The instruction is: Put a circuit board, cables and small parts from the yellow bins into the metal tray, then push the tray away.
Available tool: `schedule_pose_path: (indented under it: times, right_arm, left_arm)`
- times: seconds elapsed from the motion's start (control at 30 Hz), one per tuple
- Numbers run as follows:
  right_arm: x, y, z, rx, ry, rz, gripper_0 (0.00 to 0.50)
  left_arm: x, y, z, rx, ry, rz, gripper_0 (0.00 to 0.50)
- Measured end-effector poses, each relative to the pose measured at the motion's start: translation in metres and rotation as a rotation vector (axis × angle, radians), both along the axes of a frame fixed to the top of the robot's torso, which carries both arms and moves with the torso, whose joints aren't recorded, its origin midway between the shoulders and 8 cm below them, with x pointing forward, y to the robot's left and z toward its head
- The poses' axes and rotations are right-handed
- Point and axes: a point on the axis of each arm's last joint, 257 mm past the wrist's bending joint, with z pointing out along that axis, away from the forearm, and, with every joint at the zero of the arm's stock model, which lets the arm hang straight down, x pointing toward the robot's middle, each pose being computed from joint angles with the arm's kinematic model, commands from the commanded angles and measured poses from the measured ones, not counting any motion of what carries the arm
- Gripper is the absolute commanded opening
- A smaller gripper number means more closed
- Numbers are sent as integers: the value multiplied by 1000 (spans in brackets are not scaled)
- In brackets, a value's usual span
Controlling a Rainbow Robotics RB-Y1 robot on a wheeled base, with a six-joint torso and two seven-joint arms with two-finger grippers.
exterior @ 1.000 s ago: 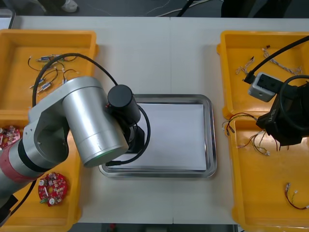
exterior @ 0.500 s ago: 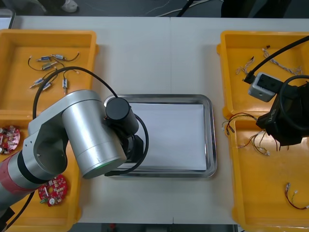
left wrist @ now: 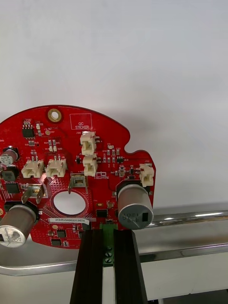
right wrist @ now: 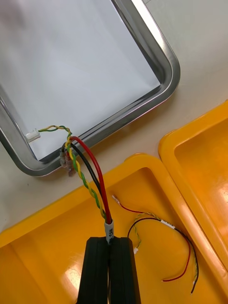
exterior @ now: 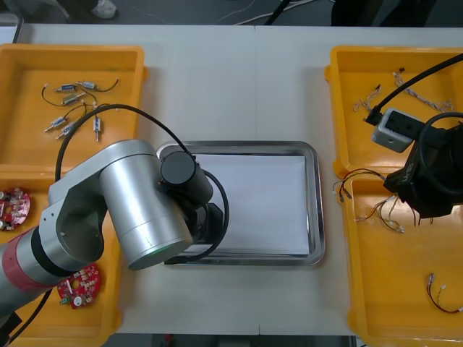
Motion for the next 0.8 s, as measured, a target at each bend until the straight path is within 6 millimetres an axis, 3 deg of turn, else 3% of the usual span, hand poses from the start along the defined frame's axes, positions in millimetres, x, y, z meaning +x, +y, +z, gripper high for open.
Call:
schedule_pose_path:
  times: [0.33,0.8]
  right_arm:
    - [0,0,0,0,0,0,0]
    - [0,0,0,0,0,0,0]
  left_arm:
    - [-6,6,-18,40,38,1,0]
    - [5,12,-35,54,56,48,0]
